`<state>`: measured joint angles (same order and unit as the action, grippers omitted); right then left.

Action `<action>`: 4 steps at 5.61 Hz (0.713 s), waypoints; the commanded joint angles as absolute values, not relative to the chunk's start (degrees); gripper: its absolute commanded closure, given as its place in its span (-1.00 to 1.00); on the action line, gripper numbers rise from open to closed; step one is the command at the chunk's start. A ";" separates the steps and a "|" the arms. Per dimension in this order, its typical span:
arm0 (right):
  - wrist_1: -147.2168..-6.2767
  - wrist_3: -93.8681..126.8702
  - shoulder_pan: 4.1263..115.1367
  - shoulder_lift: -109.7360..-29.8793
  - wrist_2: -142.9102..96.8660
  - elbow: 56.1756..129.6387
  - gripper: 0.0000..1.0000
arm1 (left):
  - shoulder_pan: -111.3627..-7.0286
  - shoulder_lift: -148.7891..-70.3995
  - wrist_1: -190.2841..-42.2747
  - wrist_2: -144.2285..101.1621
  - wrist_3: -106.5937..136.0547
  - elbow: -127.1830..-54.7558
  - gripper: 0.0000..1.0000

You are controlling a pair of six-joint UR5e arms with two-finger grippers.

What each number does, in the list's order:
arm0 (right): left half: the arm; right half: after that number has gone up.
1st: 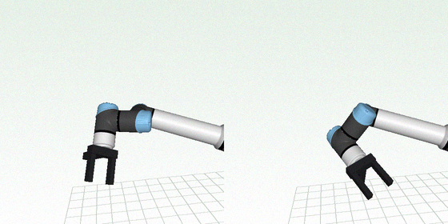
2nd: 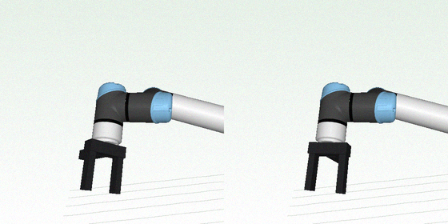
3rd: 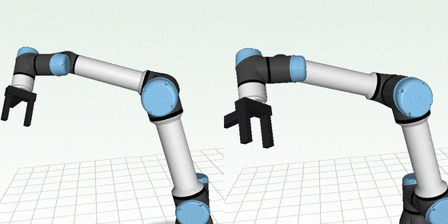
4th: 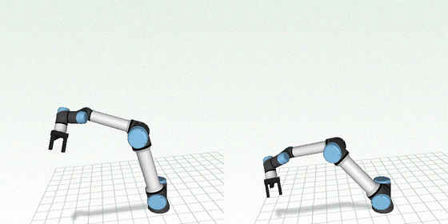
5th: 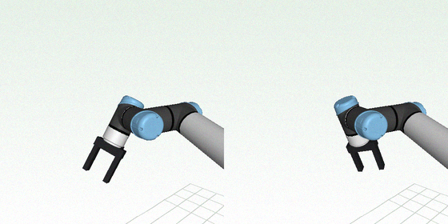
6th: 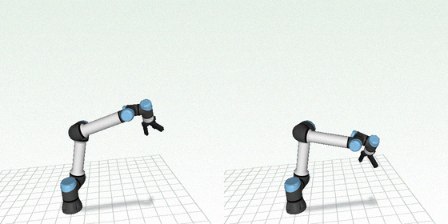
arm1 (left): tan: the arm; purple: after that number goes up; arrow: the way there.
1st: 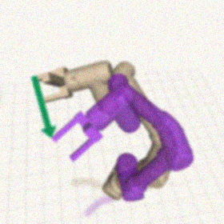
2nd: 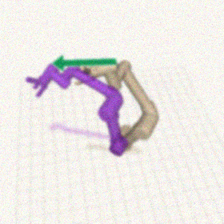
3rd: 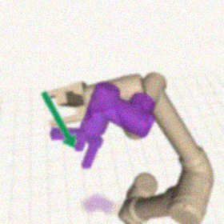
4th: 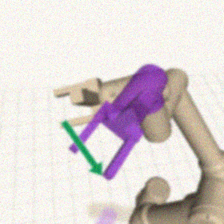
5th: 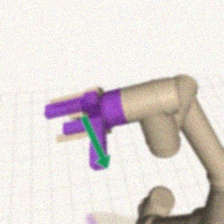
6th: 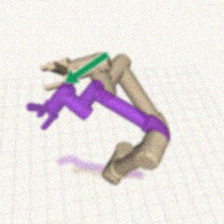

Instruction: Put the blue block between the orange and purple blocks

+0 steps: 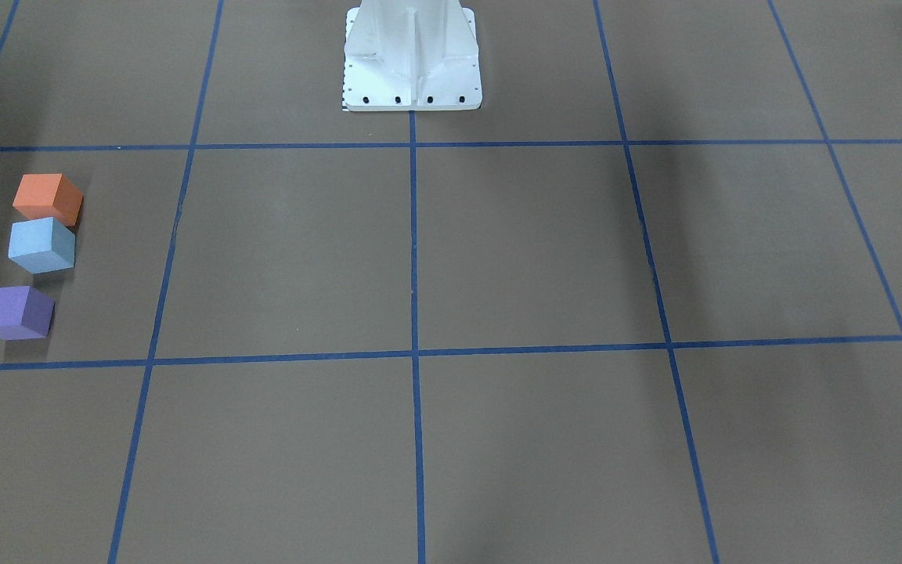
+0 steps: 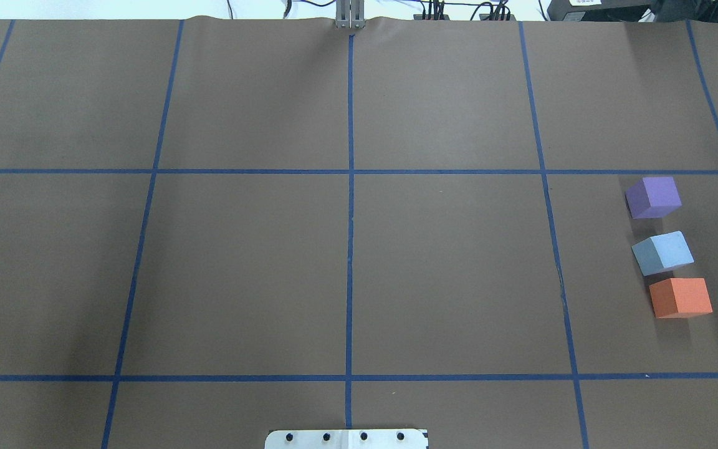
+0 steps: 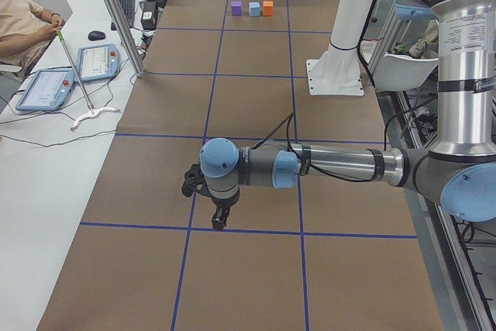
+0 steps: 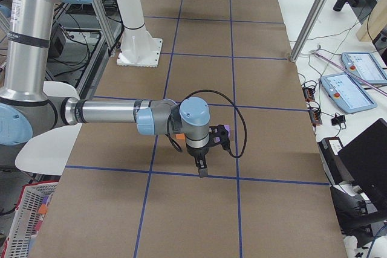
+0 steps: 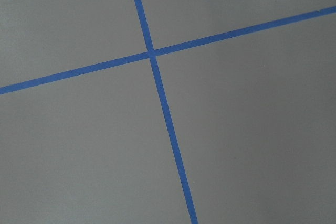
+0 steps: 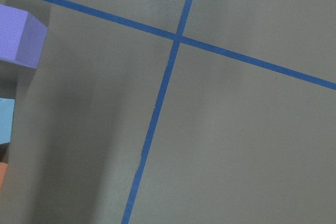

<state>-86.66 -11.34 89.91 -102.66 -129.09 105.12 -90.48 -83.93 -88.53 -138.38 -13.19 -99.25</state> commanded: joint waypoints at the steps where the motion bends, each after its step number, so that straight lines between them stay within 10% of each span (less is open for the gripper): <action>1: -86.66 -11.34 89.91 -102.66 -129.11 105.12 -1.00 | -90.62 -83.58 -88.51 -138.34 -13.18 -99.40 -1.00; 4: -86.66 -11.25 89.91 -102.66 -130.77 104.94 -1.00 | -90.53 -83.67 -88.51 -138.34 -13.18 -99.32 -1.00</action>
<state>-86.66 -11.27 89.91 -102.66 -129.69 105.02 -90.60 -83.61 -88.51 -138.34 -13.18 -99.38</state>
